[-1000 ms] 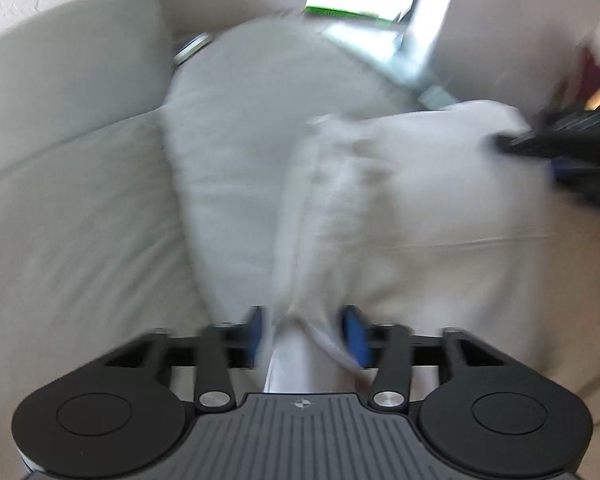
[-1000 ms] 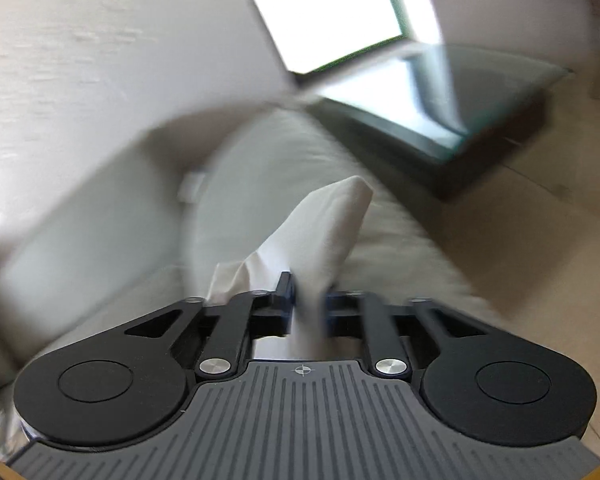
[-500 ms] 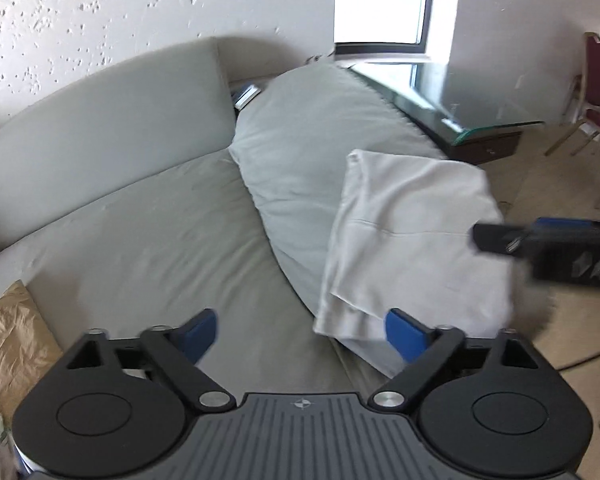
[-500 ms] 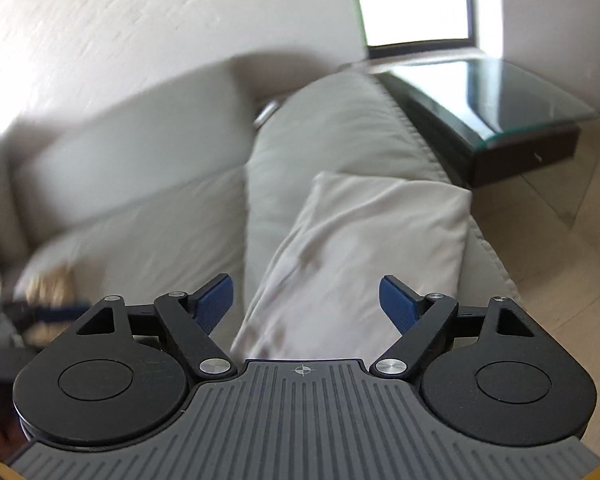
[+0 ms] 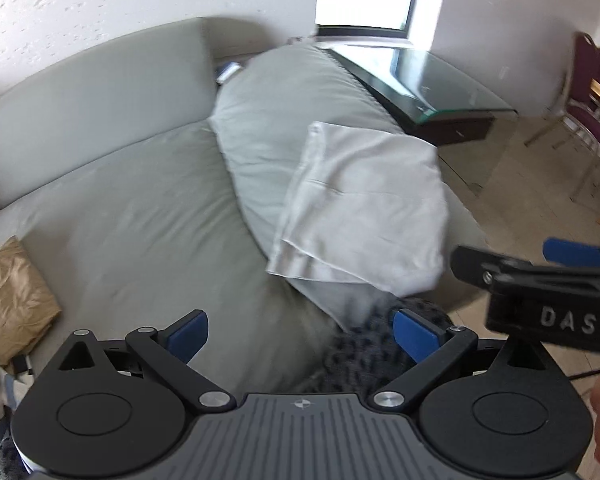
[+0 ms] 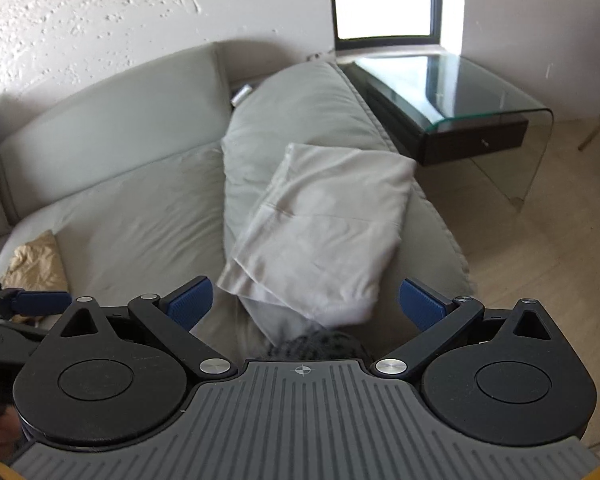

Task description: Fold clothes

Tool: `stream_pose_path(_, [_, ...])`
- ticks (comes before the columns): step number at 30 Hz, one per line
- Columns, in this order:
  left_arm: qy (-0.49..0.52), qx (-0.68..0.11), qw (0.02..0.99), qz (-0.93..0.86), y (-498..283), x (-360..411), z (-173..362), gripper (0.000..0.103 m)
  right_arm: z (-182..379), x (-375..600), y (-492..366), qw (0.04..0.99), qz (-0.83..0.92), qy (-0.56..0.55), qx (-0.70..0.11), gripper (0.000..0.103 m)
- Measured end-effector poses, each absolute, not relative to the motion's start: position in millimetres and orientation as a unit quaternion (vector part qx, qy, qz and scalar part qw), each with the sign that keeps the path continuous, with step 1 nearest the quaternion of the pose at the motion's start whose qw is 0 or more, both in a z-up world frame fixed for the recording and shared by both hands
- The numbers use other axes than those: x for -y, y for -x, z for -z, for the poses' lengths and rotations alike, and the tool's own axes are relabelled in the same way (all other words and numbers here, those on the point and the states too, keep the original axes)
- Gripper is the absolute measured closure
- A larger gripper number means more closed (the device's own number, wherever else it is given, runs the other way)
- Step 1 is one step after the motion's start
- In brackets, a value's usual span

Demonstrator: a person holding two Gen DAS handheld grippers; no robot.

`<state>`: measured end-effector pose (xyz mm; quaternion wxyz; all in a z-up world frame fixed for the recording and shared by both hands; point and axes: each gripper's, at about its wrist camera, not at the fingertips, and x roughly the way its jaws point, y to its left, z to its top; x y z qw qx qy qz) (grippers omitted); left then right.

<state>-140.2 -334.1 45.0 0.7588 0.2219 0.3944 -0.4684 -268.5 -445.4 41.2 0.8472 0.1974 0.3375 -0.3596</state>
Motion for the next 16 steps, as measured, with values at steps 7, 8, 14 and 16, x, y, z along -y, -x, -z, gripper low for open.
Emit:
stream_pose_path(7, [-0.264,-0.377,0.759,0.461,153,352,-30,0.003,-35,456,287,0.839,0.364,-0.222,-0.338,0.001])
stream_pose_path(8, [-0.262,-0.381,0.757,0.462,153,353,-29,0.003,-34,457,290,0.838,0.364,-0.226,-0.338,0.001])
stream_pose_path(14, [-0.265,-0.381,0.750,0.471,153,359,-23,0.001,-28,467,304,0.831,0.367,-0.246,-0.338,0.001])
stream_pose_path(16, [-0.268,-0.376,0.749,0.476,154,360,-22,0.001,-26,469,304,0.828,0.368,-0.250,-0.340,0.001])
